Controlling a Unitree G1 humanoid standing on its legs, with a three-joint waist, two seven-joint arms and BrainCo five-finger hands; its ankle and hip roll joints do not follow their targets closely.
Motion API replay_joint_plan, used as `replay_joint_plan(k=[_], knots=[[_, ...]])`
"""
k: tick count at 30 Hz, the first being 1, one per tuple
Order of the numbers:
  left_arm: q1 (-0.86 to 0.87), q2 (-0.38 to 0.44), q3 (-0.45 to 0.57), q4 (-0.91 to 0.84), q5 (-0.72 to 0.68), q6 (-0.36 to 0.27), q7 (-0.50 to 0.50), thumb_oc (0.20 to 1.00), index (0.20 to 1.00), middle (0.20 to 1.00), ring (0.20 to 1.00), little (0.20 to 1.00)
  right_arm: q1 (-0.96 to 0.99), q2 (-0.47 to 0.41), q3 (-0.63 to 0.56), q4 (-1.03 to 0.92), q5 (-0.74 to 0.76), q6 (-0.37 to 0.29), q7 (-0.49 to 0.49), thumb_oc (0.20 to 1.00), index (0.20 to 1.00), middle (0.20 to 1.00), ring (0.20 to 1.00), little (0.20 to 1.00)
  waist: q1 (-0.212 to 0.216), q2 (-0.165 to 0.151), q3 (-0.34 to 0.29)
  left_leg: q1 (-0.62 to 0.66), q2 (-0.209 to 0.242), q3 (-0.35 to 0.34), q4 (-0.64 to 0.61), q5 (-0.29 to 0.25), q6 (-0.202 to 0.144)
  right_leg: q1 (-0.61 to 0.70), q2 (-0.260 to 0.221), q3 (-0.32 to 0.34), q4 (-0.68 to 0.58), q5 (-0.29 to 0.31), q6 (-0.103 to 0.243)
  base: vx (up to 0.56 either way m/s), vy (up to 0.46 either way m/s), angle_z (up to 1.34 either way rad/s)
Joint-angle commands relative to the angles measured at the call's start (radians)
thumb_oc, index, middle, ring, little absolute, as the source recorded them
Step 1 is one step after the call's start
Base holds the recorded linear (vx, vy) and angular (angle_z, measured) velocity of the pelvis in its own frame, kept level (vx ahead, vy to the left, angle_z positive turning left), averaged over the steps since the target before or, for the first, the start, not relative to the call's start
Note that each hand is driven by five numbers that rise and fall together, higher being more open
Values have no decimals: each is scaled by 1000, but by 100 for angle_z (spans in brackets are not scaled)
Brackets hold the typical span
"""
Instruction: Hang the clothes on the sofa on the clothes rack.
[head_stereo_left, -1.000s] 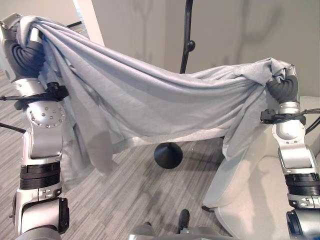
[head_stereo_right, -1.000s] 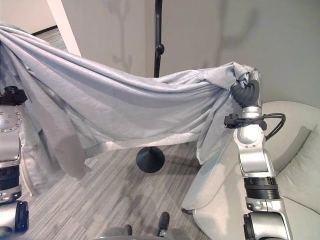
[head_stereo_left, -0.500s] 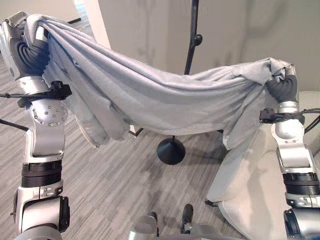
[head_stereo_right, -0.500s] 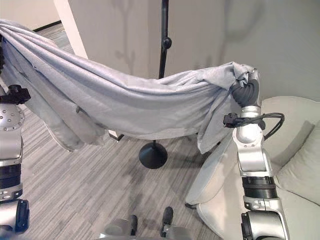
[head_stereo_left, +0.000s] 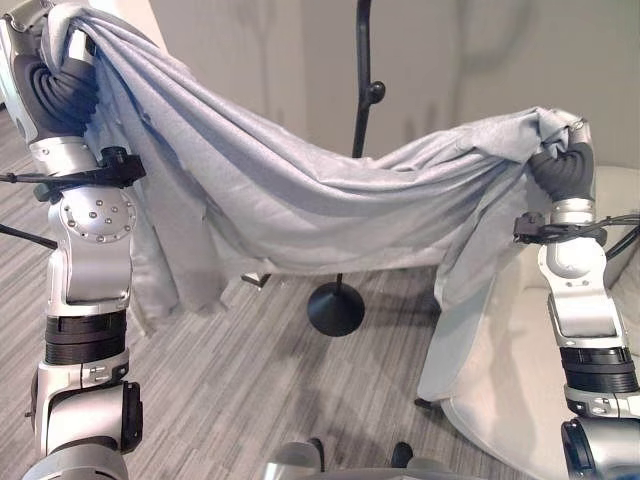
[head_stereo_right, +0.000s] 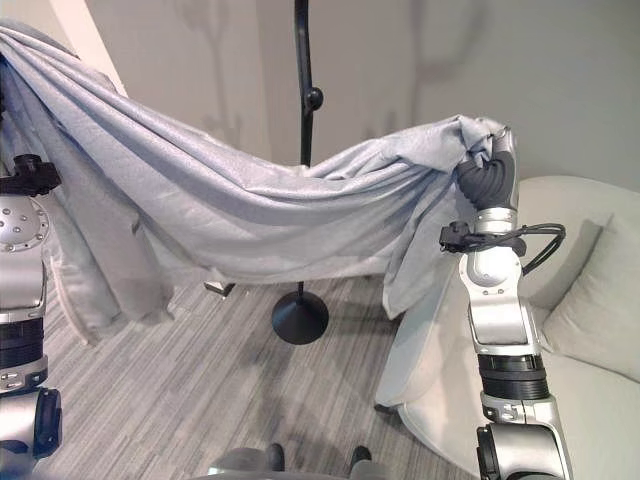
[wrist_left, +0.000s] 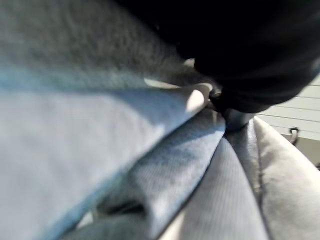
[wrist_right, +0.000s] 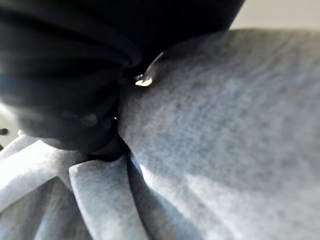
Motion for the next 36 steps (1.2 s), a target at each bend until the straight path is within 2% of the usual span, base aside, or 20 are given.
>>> replay_joint_plan(k=[1,3,5,10,13,17,19,27,28,31,36], knots=[[-53,32,0,-46,24,-28,24,200,200,200,200,200,-32,-30,-63,-73,-13,-44,-20,200,200,200,200,200,10,11,-49,-3,-1,-128,-97,69,-86,29,-41,-36,-135,-39,-32,63,-132,-5],[-64,30,-1,-28,20,-27,32,200,200,200,200,200,-39,-29,-71,-61,-19,-43,-31,200,200,200,200,200,12,-4,-57,-11,2,-127,-97,67,-80,46,-46,-36,-186,-26,-16,61,-132,1],[-65,11,7,-35,18,-34,33,200,200,200,200,200,-47,-35,-62,-58,-8,-46,-26,200,200,200,200,200,5,-4,-66,-4,15,-117,-97,67,-79,61,-49,-44,-216,-11,0,60,-97,21],[-127,23,-5,-5,-1,-41,69,200,200,200,200,200,-93,-60,-46,-35,2,-51,-45,200,200,200,200,200,9,-16,-92,-13,30,-101,-97,79,-76,82,-42,-63,-217,-13,10,35,-110,11],[-185,68,-28,47,-13,-40,93,200,200,200,200,200,-132,-96,-40,1,11,-48,-72,200,200,200,200,200,8,-16,-104,-18,33,-98,-97,78,-78,87,-36,-72,-217,-15,14,31,-50,-2],[-303,165,-111,166,-37,-41,128,200,200,200,200,200,-221,-159,-1,66,51,-46,-102,200,200,200,200,200,4,-14,-113,-17,36,-93,-97,76,-83,91,-32,-76,-217,-16,18,23,-15,5],[-397,234,-184,249,-62,-45,149,200,200,200,200,200,-286,-194,29,118,101,-50,-120,200,200,200,200,200,3,-16,-117,-15,38,-89,-97,72,-86,91,-30,-76,-217,-16,20,38,-9,4],[-596,338,-342,407,-122,-60,183,200,200,200,200,200,-438,-259,124,234,162,-58,-141,200,200,200,200,200,9,-20,-121,-11,38,-81,-97,63,-91,89,-24,-71,-217,-18,24,20,6,-1],[-662,365,-410,468,-144,-61,184,200,200,200,200,200,-494,-282,165,293,183,-52,-152,200,200,200,200,200,9,-17,-124,-10,38,-79,-97,61,-92,87,-24,-71,-217,-19,25,39,16,0],[-774,384,-530,571,-178,-68,184,200,200,200,200,200,-588,-302,239,389,220,-48,-158,200,200,200,200,200,12,-18,-117,-9,39,-75,-97,59,-94,87,-24,-70,-217,-20,26,20,9,-2],[-992,368,-756,750,-241,-79,164,200,200,200,200,200,-805,-319,414,618,297,-40,-151,200,200,200,200,200,16,-24,-95,-13,38,-74,-97,50,-95,80,-21,-64,-217,-26,25,42,28,-1]])
